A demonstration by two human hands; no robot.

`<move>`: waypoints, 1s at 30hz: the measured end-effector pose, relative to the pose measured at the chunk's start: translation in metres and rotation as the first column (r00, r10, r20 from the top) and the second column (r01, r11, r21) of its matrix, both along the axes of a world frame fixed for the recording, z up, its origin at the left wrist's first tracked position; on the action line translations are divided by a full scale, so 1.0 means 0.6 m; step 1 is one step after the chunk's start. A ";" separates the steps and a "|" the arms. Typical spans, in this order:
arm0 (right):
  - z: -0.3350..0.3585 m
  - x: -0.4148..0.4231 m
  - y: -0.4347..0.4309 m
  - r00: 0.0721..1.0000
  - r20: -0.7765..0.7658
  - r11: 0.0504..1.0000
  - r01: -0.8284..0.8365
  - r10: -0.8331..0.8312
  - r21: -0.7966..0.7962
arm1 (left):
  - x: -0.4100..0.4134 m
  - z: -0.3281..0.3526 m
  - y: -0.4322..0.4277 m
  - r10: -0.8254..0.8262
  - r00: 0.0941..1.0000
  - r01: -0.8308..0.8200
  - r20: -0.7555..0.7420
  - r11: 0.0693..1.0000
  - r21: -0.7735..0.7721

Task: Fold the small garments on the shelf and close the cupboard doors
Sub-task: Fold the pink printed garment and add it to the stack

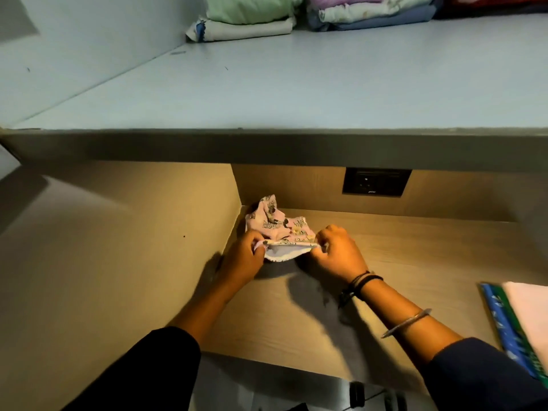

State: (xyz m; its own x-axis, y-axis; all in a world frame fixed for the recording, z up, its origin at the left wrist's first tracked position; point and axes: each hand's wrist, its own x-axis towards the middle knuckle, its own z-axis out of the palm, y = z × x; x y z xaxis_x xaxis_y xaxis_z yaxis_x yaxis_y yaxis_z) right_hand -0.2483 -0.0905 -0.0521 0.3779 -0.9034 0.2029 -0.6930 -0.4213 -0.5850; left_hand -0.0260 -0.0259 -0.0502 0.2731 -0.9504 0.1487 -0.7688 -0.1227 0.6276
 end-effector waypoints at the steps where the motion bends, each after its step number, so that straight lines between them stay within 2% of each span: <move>1: 0.025 -0.012 0.002 0.994 0.107 1.000 0.004 -0.007 0.027 | -0.005 0.017 -0.001 -0.004 0.997 -0.001 -0.077 0.997 -0.071; 3: 0.071 -0.044 0.015 0.980 0.197 0.999 -0.035 0.028 0.035 | -0.018 0.050 0.003 -0.053 0.987 0.036 -0.150 0.993 -0.114; 4: 0.089 -0.066 0.028 0.981 0.179 0.996 -0.079 0.073 0.028 | -0.027 0.063 0.010 -0.111 0.978 0.098 -0.176 0.992 -0.081; 6: 0.109 -0.113 0.061 0.981 0.049 0.980 -0.192 0.189 0.060 | -0.047 0.071 0.034 -0.249 0.945 0.271 -0.213 0.959 0.080; 7: 0.108 -0.138 0.079 0.968 -0.063 0.961 -0.231 0.243 0.149 | -0.059 0.066 0.051 -0.322 0.920 0.369 -0.225 0.905 0.212; 9: 0.086 -0.182 0.123 0.885 -0.301 0.883 -0.212 0.356 0.420 | -0.088 0.045 0.088 -0.418 0.849 0.527 -0.323 0.709 0.468; 11: 0.056 -0.216 0.170 0.808 -0.380 0.768 -0.133 0.449 0.626 | -0.116 0.019 0.123 -0.405 0.799 0.602 -0.445 0.520 0.607; 12: 0.043 -0.228 0.190 0.796 -0.383 0.736 -0.112 0.469 0.667 | -0.128 0.009 0.133 -0.419 0.795 0.603 -0.439 0.466 0.647; 13: 0.034 -0.235 0.203 0.802 -0.373 0.730 -0.110 0.466 0.675 | -0.136 0.006 0.140 -0.443 0.797 0.594 -0.410 0.453 0.665; 16: 0.022 -0.250 0.207 0.902 -0.270 0.765 -0.096 0.337 0.636 | -0.155 0.011 0.129 -0.462 0.814 0.569 -0.352 0.512 0.644; 18: 0.011 -0.246 0.188 0.962 -0.213 0.829 -0.025 0.173 0.559 | -0.161 0.022 0.106 -0.438 0.837 0.544 -0.327 0.608 0.579; 19: 0.003 -0.242 0.173 0.975 -0.212 0.870 0.053 0.061 0.490 | -0.166 0.026 0.090 -0.407 0.861 0.509 -0.305 0.686 0.520; 21: -0.022 -0.235 0.133 0.957 -0.227 0.893 0.258 -0.183 0.370 | -0.169 0.020 0.047 -0.299 0.928 0.364 -0.220 0.853 0.374; 23: -0.041 -0.229 0.099 0.916 -0.210 0.835 0.400 -0.343 0.379 | -0.165 0.001 -0.001 -0.189 0.970 0.225 -0.154 0.936 0.269; 25: -0.057 -0.219 0.073 0.901 -0.142 0.757 0.422 -0.409 0.498 | -0.156 -0.022 -0.047 -0.125 0.981 0.163 -0.146 0.945 0.285; 27: -0.070 -0.210 0.057 0.863 -0.030 0.688 0.422 -0.504 0.591 | -0.152 -0.046 -0.082 -0.059 0.987 0.112 -0.152 0.923 0.368; 30: -0.082 -0.205 0.043 0.769 0.043 0.600 0.460 -0.637 0.654 | -0.151 -0.083 -0.105 -0.067 0.998 0.064 -0.010 0.899 0.433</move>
State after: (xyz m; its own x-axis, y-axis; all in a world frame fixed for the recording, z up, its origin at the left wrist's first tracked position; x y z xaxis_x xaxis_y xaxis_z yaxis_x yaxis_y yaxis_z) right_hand -0.3710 -0.0649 -0.1015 -0.2149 -0.8810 -0.4215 -0.4678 0.4717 -0.7474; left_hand -0.1163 -0.0886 -0.0999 0.2085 -0.9369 -0.2806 -0.7876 -0.3309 0.5198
